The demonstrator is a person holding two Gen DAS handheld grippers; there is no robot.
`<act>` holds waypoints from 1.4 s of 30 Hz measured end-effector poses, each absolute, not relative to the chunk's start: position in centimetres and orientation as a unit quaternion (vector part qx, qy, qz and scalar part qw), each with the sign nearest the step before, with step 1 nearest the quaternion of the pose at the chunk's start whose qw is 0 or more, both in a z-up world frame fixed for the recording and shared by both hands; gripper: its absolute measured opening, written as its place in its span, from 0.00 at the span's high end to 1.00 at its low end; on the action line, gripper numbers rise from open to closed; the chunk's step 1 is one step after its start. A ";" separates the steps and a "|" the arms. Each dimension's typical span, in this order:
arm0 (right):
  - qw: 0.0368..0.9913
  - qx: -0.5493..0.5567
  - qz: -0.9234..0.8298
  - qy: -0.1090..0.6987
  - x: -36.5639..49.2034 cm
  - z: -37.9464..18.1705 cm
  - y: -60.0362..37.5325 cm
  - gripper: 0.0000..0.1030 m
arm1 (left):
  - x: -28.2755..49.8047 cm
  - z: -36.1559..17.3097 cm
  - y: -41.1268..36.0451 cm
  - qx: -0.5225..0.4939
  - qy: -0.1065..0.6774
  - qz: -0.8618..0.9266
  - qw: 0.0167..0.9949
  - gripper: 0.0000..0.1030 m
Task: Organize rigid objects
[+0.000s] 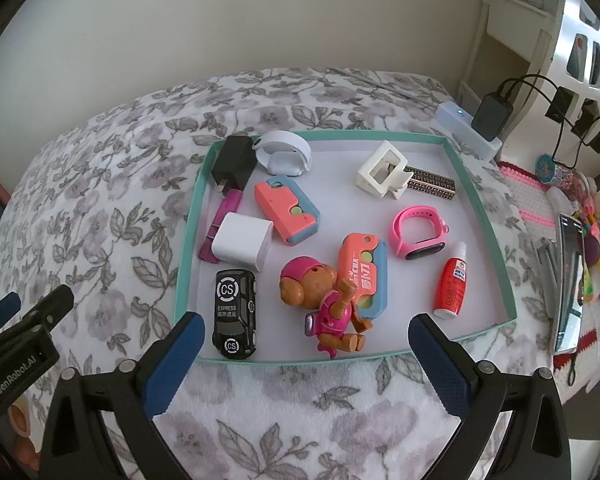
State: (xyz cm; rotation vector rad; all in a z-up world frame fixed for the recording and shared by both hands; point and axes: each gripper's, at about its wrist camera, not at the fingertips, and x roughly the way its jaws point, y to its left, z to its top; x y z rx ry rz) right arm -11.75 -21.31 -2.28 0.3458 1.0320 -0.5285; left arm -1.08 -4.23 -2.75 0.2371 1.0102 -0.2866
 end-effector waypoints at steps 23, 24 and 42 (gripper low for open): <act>0.820 0.155 -0.245 0.493 -11.5 -2.7 -21.6 0.00 | -0.6 -3.3 -4.3 0.125 0.487 -0.131 0.855 0.11; 0.820 0.155 -0.245 0.493 -11.5 -2.7 -21.6 0.00 | -0.6 -3.3 -4.2 0.126 0.487 -0.133 0.854 0.11; 0.820 0.155 -0.244 0.494 -11.5 -3.1 -22.0 0.00 | -0.6 -3.1 -4.1 0.130 0.481 -0.140 0.855 0.11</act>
